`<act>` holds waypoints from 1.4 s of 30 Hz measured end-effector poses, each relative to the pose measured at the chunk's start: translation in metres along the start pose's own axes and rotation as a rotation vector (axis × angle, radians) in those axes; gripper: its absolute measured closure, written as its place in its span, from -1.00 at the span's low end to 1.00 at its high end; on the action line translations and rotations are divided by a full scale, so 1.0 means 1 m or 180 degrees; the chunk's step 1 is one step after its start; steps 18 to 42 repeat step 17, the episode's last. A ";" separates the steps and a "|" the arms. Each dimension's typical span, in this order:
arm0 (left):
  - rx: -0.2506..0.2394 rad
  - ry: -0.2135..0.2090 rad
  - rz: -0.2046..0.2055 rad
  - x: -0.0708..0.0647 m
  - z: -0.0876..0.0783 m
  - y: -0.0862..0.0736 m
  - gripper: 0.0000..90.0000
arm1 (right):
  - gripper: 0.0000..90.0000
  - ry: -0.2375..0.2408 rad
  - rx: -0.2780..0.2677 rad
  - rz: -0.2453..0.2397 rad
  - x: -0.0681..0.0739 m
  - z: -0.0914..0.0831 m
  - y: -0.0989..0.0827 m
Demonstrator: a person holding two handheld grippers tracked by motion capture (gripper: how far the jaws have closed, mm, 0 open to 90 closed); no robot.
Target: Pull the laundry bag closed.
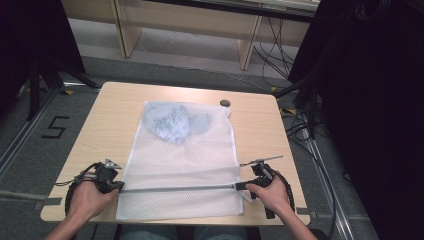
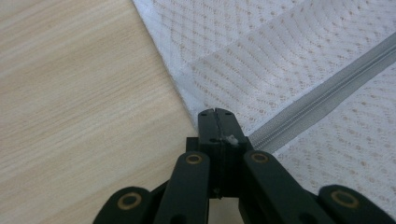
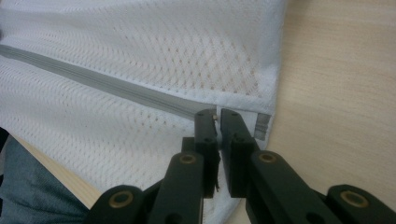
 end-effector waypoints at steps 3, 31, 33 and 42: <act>-0.0064 -0.0039 0.0002 0.000 0.002 0.000 1.00 | 0.88 -0.0115 -0.0033 -0.0058 -0.004 0.000 0.000; -0.0303 0.0009 -0.0201 0.003 -0.003 0.007 0.64 | 0.41 -0.0274 -0.0494 0.0237 -0.033 -0.025 0.007; -0.0303 0.0009 -0.0201 0.003 -0.003 0.007 0.64 | 0.41 -0.0274 -0.0494 0.0237 -0.033 -0.025 0.007; -0.0303 0.0009 -0.0201 0.003 -0.003 0.007 0.64 | 0.41 -0.0274 -0.0494 0.0237 -0.033 -0.025 0.007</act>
Point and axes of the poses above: each handheld gripper's, and its own axes: z roughly forward along the jaws, y roughly out of its top, x roughly to its left, the point moved 7 cm from there along z, roughly forward along the jaws, and after that the axes turned 10 degrees about -z, right-handed, at the moved point
